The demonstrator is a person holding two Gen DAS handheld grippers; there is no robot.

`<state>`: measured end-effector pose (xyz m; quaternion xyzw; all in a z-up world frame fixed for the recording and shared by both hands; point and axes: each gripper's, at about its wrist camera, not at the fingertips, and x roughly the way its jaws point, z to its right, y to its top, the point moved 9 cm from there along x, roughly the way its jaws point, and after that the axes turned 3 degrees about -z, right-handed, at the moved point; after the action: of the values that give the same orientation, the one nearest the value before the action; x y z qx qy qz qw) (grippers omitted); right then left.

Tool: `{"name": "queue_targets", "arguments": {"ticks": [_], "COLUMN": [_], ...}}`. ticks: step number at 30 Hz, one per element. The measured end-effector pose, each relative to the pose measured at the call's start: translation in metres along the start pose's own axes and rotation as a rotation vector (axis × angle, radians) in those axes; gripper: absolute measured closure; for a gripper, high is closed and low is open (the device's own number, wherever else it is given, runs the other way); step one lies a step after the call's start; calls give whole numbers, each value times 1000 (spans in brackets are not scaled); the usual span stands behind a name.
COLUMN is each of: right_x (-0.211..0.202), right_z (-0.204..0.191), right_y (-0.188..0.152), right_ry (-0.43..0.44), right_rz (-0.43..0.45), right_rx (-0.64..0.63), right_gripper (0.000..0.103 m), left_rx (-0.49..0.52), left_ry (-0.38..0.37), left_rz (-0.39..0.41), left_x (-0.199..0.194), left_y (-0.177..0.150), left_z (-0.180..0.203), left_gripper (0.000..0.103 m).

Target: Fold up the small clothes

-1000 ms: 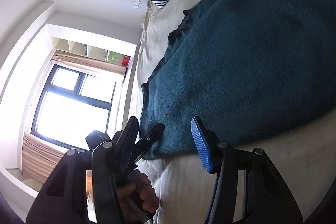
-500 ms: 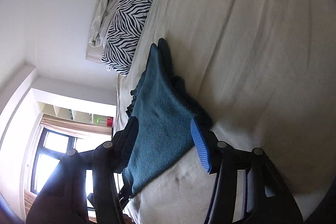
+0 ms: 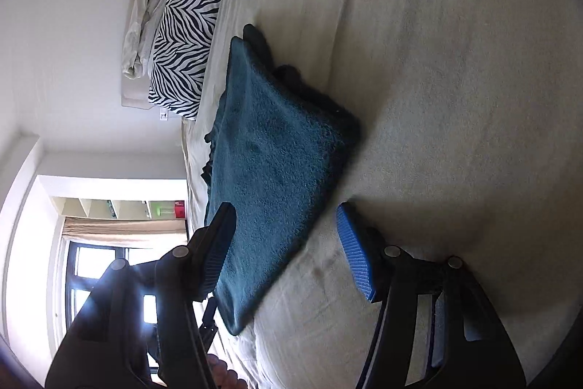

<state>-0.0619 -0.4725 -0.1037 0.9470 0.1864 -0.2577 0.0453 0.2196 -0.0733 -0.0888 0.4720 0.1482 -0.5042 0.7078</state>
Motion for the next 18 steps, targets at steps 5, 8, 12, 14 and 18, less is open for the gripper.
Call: {"name": "queue_targets", "arguments": {"ticks": [5,8,12,14,18], "right_x": [1,-2,7,13,30], "right_z": [6,8,0,-7,-22], "right_y": [16,26,34,36,42], "right_ry": [14,17,10,22,21], "right_rz": [77,136,148,135,123], "right_rx": [73,86,43,10,-28], "right_gripper": [47,47,47,46,45], "left_rx": [5,15,31,22,17], "left_ry": [-41,-45,-36,-46,-60], "left_rz": [-46,-73,-85,-84,-78], "left_x": [36,55,70,72,73], "left_y": [7,9,12,15,18], "left_z": [21,30,33,33,33], "left_gripper": [26,27,27,27,27]}}
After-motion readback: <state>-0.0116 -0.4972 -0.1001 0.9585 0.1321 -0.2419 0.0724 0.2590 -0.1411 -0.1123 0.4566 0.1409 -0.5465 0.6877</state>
